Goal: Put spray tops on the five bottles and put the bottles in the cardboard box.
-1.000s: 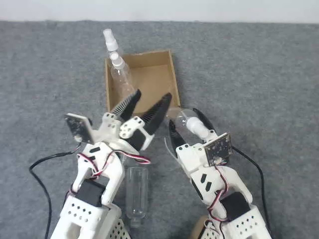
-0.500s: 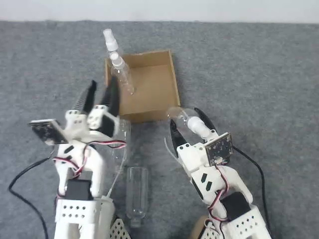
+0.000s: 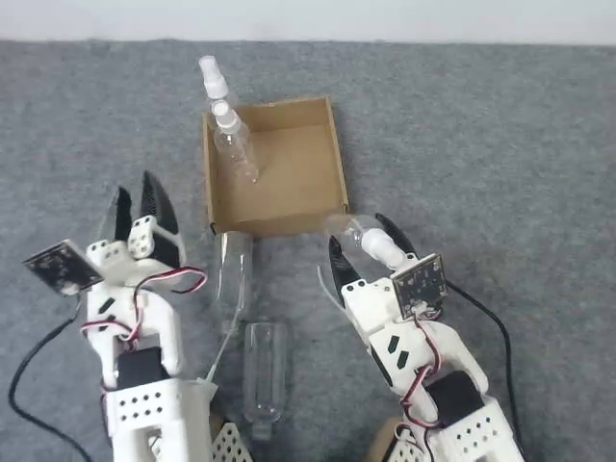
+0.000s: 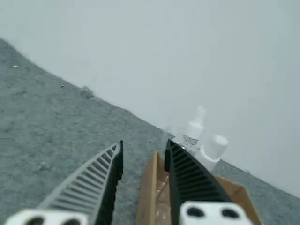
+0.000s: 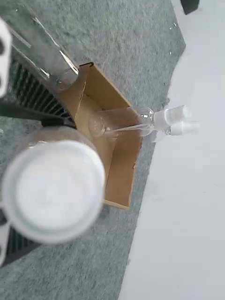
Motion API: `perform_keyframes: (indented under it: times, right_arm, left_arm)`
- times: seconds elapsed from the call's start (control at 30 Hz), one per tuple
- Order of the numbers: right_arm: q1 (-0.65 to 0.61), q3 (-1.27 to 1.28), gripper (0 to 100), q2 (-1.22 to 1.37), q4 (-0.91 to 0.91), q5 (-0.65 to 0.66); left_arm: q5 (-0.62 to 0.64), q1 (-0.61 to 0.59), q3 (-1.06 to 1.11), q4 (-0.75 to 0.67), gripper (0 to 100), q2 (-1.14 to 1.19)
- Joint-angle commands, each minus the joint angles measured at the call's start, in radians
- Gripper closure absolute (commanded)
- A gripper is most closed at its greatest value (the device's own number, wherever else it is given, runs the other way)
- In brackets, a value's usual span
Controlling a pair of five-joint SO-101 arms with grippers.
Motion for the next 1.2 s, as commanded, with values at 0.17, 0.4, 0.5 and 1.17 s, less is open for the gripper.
perform_keyframes:
  times: [0.17, 0.4, 0.5, 1.17]
  right_arm:
    - [0.021, 0.023, 81.8, -0.021, 0.007, -0.005]
    - [0.024, 0.023, 81.8, -0.019, 0.007, -0.005]
    - [0.051, 0.023, 81.8, -0.021, 0.007, -0.005]
    - [0.058, -0.02, 81.8, -0.012, 0.007, 0.115]
  left_arm:
    - [-0.005, -0.181, 0.038, -0.038, 87, -0.012]
    - [-0.003, -0.325, 0.062, -0.094, 88, -0.012]
    - [-0.006, -0.348, 0.062, -0.101, 94, -0.012]
    - [-0.011, -0.347, 0.079, -0.167, 99, -0.011]
